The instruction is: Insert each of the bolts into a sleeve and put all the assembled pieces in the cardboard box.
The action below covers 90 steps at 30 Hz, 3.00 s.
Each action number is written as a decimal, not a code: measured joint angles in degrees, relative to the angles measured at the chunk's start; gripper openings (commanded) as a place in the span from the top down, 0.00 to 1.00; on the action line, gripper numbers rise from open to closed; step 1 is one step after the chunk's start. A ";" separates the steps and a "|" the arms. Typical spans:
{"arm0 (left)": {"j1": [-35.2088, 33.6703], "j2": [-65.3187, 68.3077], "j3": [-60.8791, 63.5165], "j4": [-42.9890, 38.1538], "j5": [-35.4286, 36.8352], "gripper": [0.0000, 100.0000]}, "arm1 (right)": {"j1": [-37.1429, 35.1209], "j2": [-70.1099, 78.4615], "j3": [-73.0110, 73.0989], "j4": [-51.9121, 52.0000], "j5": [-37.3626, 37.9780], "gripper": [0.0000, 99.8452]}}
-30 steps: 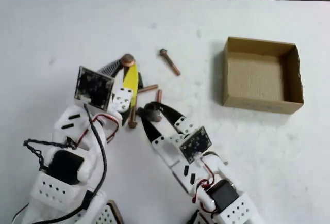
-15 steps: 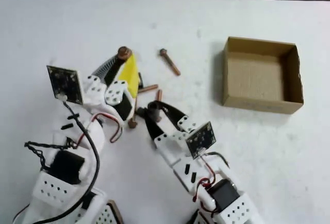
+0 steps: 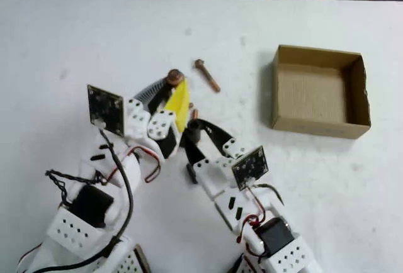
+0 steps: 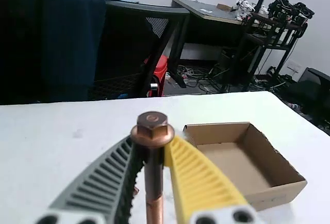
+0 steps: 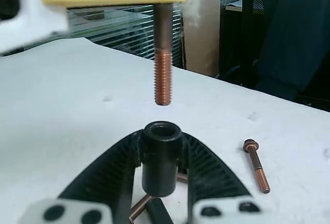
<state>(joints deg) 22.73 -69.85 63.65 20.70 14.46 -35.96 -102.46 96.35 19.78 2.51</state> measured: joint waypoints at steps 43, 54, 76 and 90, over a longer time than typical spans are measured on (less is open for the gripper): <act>6.07 -12.84 12.04 -2.81 -1.05 0.98 | 0.18 0.00 0.00 1.93 5.98 0.98; 5.98 -12.84 13.19 -2.64 -0.97 0.98 | 0.18 0.00 0.00 1.93 5.98 0.98; 6.42 -13.71 20.84 -2.64 -0.70 0.98 | 0.18 0.09 0.00 1.93 5.98 0.98; 6.42 -13.71 20.84 -2.64 -0.70 0.93 | 0.18 0.09 0.00 2.11 5.98 0.98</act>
<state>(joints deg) 29.14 -83.56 84.48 18.07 13.76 -35.78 -102.37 96.35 21.89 8.48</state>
